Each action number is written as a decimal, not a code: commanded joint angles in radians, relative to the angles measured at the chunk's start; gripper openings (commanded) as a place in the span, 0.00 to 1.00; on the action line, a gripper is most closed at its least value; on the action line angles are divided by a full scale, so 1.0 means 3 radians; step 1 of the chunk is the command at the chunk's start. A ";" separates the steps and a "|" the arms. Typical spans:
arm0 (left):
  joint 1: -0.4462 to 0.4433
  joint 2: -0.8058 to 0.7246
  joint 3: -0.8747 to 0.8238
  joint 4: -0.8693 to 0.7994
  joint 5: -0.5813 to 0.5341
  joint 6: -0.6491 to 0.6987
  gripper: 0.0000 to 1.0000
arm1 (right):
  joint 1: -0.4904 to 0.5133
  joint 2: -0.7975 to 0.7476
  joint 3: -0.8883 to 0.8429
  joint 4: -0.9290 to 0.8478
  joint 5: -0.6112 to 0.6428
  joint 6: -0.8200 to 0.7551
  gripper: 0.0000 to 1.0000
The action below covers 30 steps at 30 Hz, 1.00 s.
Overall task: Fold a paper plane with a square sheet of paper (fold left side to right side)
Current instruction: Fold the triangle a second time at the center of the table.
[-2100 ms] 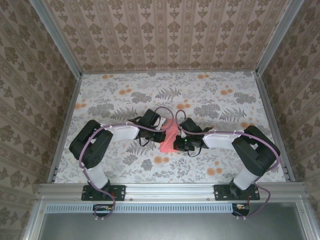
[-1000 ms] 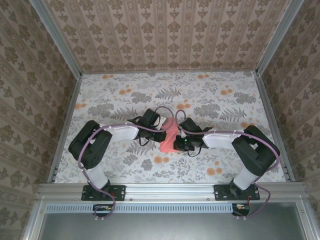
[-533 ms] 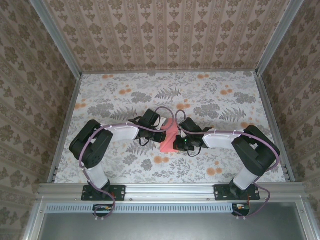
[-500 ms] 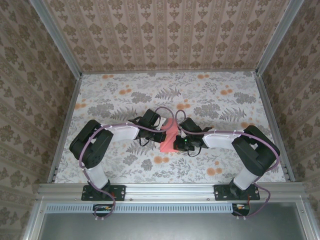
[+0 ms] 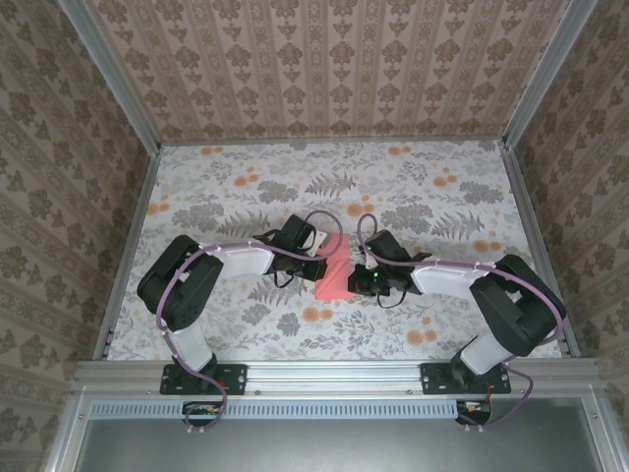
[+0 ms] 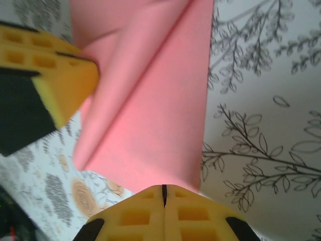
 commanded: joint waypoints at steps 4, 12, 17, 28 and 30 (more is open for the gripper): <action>-0.0006 0.0097 0.0011 -0.0119 -0.0015 0.0107 0.01 | -0.0117 0.0101 -0.0039 0.0907 -0.0411 0.0416 0.00; -0.0020 0.0100 0.0027 -0.0132 -0.0031 0.0114 0.01 | -0.0113 0.0395 0.0212 0.0939 -0.0397 0.0404 0.00; -0.0033 0.0102 0.0033 -0.0138 -0.0036 0.0119 0.01 | -0.0105 0.0538 0.0289 0.0994 -0.0442 0.0407 0.00; -0.0042 0.0099 0.0033 -0.0145 -0.0049 0.0129 0.01 | -0.0096 0.0742 0.0440 0.0899 -0.0407 0.0309 0.00; -0.0044 0.0101 0.0033 -0.0145 -0.0051 0.0128 0.01 | -0.0098 0.0753 0.0453 0.0838 -0.0379 0.0273 0.00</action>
